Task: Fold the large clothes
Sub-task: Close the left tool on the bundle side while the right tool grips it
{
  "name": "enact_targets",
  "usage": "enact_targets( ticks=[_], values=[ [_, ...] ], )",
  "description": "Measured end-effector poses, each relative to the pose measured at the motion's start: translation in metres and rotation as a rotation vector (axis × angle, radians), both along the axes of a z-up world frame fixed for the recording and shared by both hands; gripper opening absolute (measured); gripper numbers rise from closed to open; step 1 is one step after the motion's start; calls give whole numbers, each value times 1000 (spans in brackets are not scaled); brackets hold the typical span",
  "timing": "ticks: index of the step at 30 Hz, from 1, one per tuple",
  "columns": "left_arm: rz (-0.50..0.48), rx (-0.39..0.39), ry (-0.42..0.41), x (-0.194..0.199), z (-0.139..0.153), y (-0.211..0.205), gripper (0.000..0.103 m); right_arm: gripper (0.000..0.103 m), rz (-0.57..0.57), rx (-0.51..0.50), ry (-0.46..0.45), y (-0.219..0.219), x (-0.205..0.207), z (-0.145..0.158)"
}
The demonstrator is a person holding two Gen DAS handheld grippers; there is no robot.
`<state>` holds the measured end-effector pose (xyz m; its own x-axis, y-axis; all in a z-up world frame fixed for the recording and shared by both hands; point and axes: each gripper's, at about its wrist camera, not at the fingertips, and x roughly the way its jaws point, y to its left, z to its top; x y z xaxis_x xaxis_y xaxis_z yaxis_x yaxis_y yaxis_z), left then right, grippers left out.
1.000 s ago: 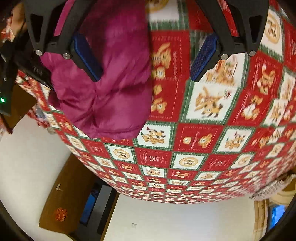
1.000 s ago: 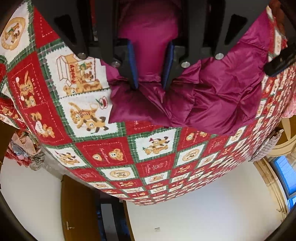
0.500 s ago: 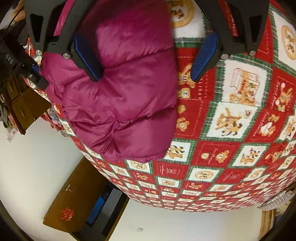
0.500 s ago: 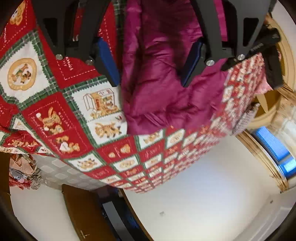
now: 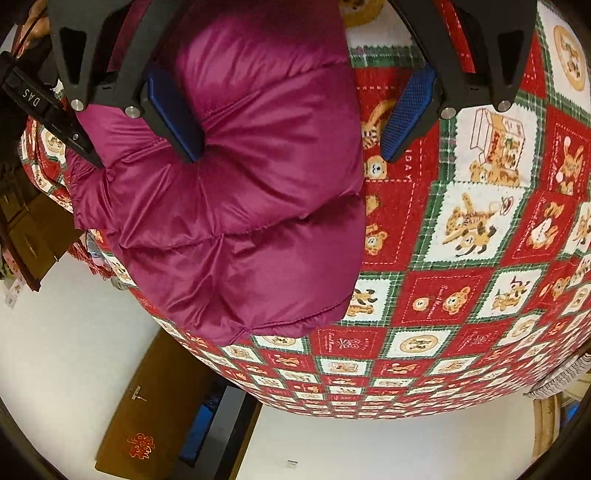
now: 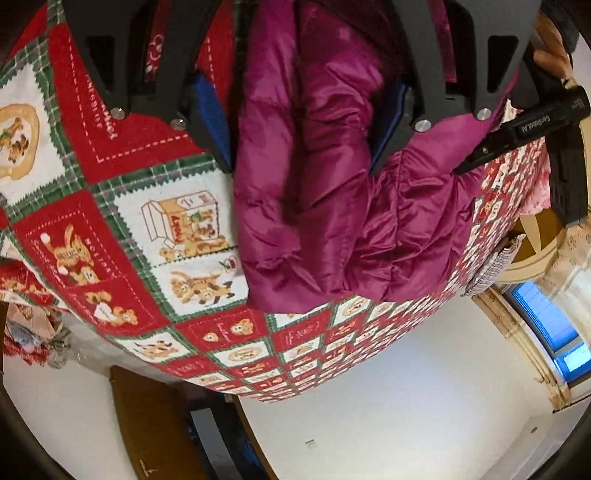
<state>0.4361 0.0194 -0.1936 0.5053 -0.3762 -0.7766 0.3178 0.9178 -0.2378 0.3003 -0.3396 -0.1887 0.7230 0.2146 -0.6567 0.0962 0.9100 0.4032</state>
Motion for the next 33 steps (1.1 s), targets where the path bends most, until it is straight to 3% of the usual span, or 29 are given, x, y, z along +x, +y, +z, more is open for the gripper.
enact_targets(
  ticks=[6, 10, 19, 26, 28, 30, 31, 33],
  values=[
    [-10, -50, 46, 12, -10, 2, 98, 74, 24, -29, 4, 4, 14, 0],
    [-26, -43, 21, 9, -10, 1, 98, 77, 44, -19, 14, 4, 20, -4],
    [-59, -220, 38, 15, -18, 21, 98, 77, 65, -23, 0, 6, 19, -4],
    [-96, -192, 25, 17, -16, 7, 98, 79, 88, -50, 20, 12, 27, -5],
    [-97, -189, 22, 16, -15, 7, 97, 73, 105, -55, 29, 15, 28, -5],
    [-108, -192, 19, 13, -14, 8, 87, 64, 115, -22, 39, 17, 26, -5],
    [-124, -206, 24, 11, -13, 8, 77, 62, 108, -11, 43, 19, 25, -5],
    [-132, -206, 34, 8, -10, 10, 71, 47, 116, 28, 48, 23, 21, -5]
  ],
)
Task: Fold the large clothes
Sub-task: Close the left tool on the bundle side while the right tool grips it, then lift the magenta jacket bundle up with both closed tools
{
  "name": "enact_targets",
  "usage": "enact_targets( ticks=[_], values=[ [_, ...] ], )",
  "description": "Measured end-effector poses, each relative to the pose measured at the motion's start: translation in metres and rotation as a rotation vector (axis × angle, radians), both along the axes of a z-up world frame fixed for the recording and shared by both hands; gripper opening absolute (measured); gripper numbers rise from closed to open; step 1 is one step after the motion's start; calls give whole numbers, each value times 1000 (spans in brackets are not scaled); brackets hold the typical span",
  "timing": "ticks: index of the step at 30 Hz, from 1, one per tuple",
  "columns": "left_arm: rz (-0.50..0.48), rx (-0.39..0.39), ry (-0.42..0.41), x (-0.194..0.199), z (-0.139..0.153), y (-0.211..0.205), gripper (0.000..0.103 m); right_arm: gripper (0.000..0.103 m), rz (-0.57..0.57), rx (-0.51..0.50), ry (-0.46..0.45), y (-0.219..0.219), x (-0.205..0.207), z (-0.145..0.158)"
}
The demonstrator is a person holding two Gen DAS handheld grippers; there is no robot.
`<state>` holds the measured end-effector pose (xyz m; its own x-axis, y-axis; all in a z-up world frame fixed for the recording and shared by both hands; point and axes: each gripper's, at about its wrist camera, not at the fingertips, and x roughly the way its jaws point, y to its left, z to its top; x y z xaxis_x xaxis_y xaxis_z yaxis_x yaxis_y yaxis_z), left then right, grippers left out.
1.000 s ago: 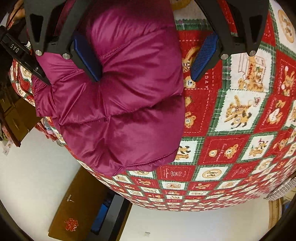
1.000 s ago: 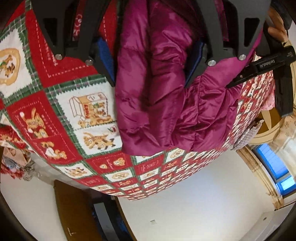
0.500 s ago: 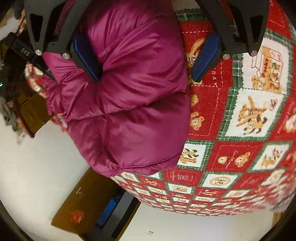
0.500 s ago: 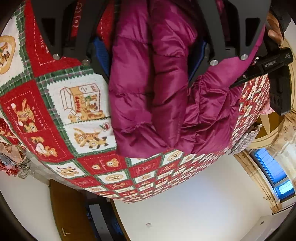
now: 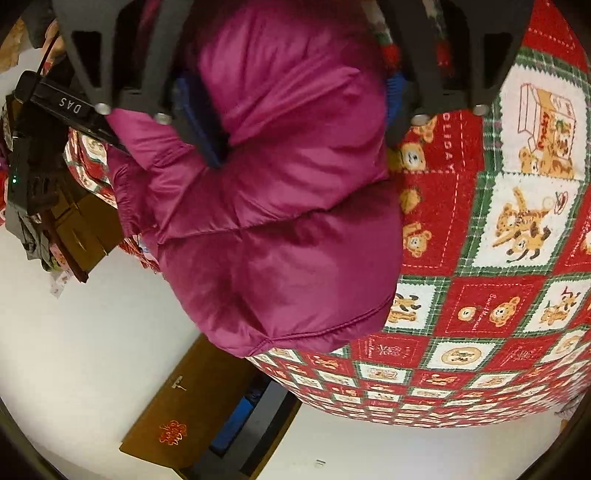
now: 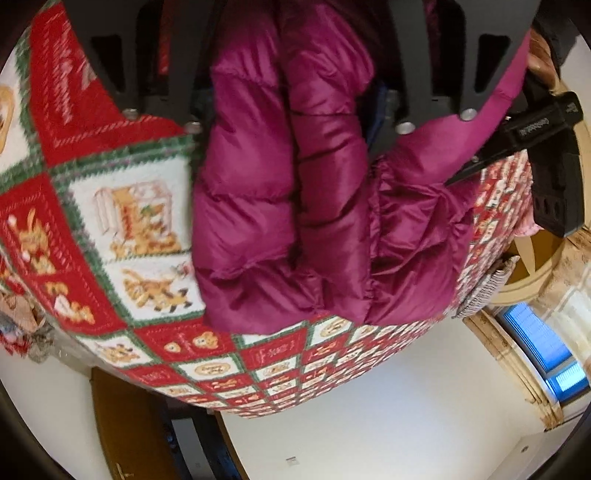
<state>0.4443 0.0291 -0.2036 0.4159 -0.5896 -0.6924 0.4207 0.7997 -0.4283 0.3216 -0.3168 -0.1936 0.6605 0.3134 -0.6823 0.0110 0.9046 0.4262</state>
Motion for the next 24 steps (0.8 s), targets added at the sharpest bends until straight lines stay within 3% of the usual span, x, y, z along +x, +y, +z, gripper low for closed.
enact_targets(
  ticks=[7, 9, 11, 16, 22, 23, 24],
  values=[
    [-26, 53, 35, -31, 9, 37, 68, 44, 87, 115, 29, 33, -34, -8],
    [-19, 42, 55, -42, 8, 57, 72, 44, 111, 155, 22, 41, -47, -12],
    [9, 67, 43, -48, 5, 68, 86, 46, 108, 177, 10, 46, -55, -15],
    [64, 127, 15, -43, -1, 55, 102, 50, 74, 215, 13, 41, -49, -17],
    [44, 105, -17, -39, -5, 55, 99, 50, 63, 204, -1, 43, -49, -17],
    [31, 91, -26, -43, -4, 55, 93, 47, 62, 195, 6, 44, -50, -16],
    [-1, 48, -28, -47, -2, 55, 73, 44, 58, 189, 14, 47, -52, -14]
  ],
)
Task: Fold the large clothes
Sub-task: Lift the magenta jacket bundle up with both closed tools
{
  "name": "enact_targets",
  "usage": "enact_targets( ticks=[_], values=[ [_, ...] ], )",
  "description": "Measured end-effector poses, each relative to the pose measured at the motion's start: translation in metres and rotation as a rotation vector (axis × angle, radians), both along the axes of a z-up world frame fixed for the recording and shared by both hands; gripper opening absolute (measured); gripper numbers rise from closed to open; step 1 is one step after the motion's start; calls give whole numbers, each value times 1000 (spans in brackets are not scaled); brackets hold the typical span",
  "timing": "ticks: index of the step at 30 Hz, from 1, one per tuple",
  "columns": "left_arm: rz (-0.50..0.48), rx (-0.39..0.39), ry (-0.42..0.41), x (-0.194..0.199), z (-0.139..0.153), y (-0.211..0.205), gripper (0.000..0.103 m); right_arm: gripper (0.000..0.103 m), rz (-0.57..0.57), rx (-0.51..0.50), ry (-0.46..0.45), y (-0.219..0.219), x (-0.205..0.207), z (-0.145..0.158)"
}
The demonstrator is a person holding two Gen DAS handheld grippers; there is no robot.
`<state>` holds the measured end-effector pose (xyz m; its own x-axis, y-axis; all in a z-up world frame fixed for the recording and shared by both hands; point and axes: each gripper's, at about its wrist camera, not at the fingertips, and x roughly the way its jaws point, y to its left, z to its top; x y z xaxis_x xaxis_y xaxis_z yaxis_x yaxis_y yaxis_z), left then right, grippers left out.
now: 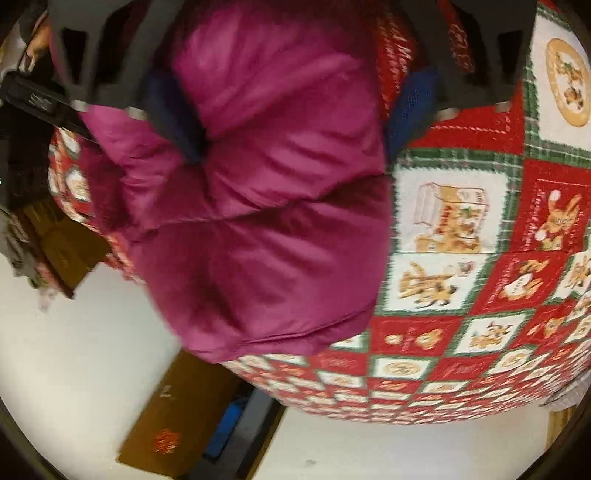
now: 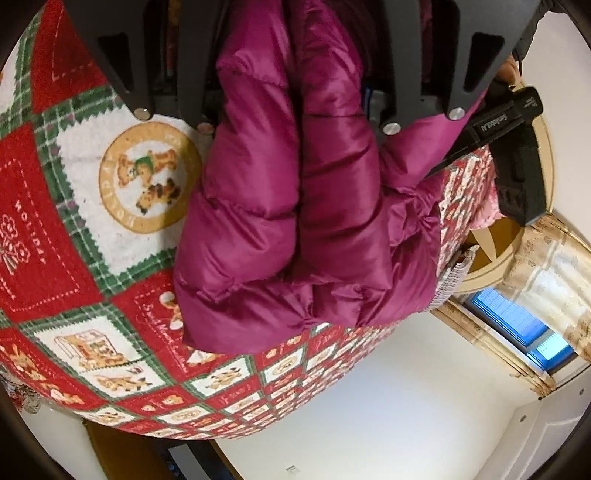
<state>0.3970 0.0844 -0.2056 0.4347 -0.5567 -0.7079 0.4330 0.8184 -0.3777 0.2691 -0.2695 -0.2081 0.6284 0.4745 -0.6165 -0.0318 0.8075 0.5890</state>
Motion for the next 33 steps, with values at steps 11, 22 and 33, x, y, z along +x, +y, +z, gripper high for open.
enact_targets(
  ticks=[11, 22, 33],
  values=[
    [33, -85, -9, -46, 26, 21, 49, 33, -38, -50, -23, 30, -42, 22],
    [16, -106, -105, -74, 71, 15, 48, 31, -85, -81, -111, 37, -71, 58],
    [-134, -196, -190, -90, 121, -50, 48, 31, -276, -148, -212, -18, -121, 116]
  ],
)
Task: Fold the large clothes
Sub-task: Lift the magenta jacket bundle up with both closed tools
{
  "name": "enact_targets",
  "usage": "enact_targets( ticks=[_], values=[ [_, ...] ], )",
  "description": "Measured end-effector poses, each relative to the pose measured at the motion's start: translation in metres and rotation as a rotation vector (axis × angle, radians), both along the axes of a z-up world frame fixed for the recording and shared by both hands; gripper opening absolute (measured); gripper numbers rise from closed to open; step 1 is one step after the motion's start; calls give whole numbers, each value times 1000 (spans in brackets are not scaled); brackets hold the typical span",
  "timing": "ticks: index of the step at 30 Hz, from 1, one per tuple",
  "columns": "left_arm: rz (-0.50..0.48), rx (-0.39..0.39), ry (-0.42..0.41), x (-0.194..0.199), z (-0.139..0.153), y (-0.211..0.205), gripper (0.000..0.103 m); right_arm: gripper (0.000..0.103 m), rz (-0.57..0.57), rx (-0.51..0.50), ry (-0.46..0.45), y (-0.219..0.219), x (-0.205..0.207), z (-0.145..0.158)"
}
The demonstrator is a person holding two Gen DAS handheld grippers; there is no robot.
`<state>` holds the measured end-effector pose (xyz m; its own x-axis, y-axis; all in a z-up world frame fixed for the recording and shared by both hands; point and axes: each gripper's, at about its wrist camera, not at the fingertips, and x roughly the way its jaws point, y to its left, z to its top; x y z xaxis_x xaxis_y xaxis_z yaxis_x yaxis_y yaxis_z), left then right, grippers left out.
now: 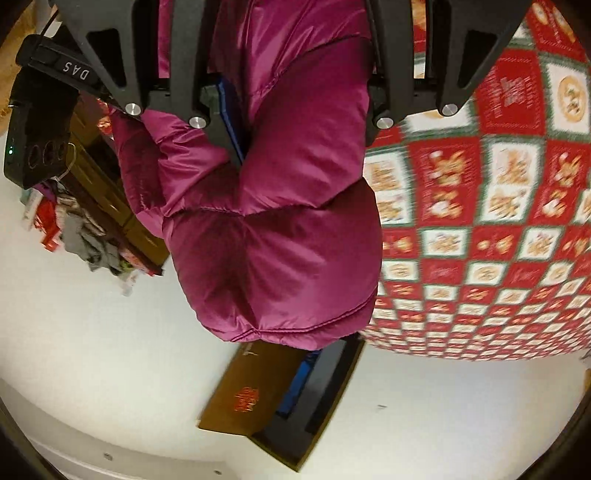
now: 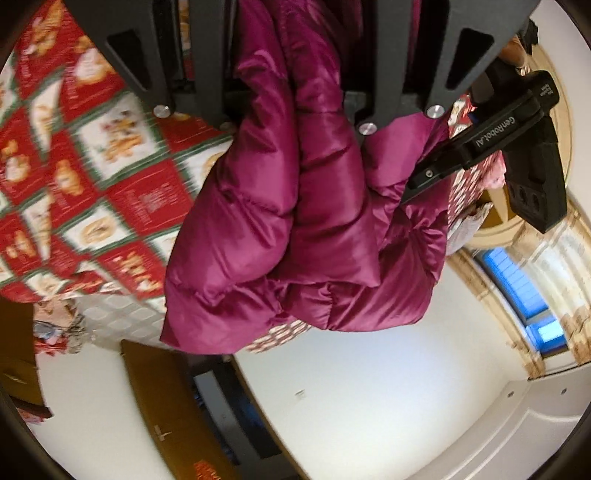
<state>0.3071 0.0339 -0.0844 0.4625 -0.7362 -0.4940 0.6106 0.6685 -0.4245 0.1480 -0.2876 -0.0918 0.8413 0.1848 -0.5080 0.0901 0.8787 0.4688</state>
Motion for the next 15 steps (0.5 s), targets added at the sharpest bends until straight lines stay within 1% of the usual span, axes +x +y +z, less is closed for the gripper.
enact_targets(
  ticks=[4, 9, 12, 15],
  values=[
    [-55, -1, 6, -2, 2, -35, 48, 31, -65, -31, 5, -25, -11, 7],
    [-93, 9, 16, -4, 0, -73, 48, 31, -125, -80, 28, -54, -18, 11],
    [-98, 32, 24, -3, -5, -97, 48, 31, -142, -109, 48, -72, -11, 11],
    [-86, 77, 30, -2, -12, -116, 48, 31, -135, -93, 82, -91, 0, -1]
  ],
)
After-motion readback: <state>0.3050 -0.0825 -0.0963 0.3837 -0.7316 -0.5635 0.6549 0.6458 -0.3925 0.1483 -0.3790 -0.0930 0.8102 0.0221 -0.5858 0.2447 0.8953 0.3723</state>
